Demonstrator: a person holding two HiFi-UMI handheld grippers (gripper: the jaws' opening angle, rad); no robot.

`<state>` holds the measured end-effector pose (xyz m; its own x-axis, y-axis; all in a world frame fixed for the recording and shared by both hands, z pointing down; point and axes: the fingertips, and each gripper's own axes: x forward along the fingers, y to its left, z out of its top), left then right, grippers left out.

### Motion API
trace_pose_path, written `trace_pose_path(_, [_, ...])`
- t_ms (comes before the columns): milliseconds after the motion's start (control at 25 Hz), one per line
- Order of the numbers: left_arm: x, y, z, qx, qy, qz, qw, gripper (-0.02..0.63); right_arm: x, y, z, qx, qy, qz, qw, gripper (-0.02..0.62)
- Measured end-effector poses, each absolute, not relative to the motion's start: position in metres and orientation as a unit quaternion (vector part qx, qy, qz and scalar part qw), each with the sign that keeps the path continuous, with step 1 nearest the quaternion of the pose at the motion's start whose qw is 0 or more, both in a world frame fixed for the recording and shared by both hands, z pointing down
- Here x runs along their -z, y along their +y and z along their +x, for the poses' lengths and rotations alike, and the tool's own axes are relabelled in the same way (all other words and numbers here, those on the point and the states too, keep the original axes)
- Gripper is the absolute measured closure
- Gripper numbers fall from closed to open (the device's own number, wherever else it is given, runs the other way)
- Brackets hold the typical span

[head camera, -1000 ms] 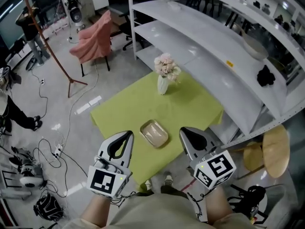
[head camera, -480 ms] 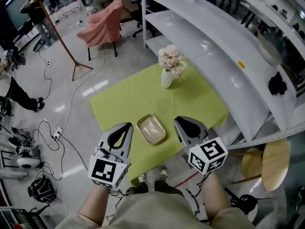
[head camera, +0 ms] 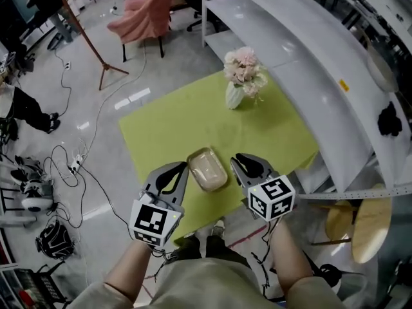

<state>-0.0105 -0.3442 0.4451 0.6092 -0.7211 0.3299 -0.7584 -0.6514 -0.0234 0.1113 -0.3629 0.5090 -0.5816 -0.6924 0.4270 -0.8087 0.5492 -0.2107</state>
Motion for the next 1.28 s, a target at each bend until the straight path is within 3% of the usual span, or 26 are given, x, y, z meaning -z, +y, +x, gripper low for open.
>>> trace_pose_path(840, [-0.575,-0.331,-0.009,-0.234,-0.374,0.878,0.187,0.6,-0.671,-0.362,0.101,-0.323,-0.819,0.396,0.259,0.499])
trace_pose_path(1280, [-0.592,-0.327,-0.024,-0.242,-0.384,0.866,0.21,0.6,-0.7,-0.36,0.102,-0.372,-0.797,0.402,0.255,0.499])
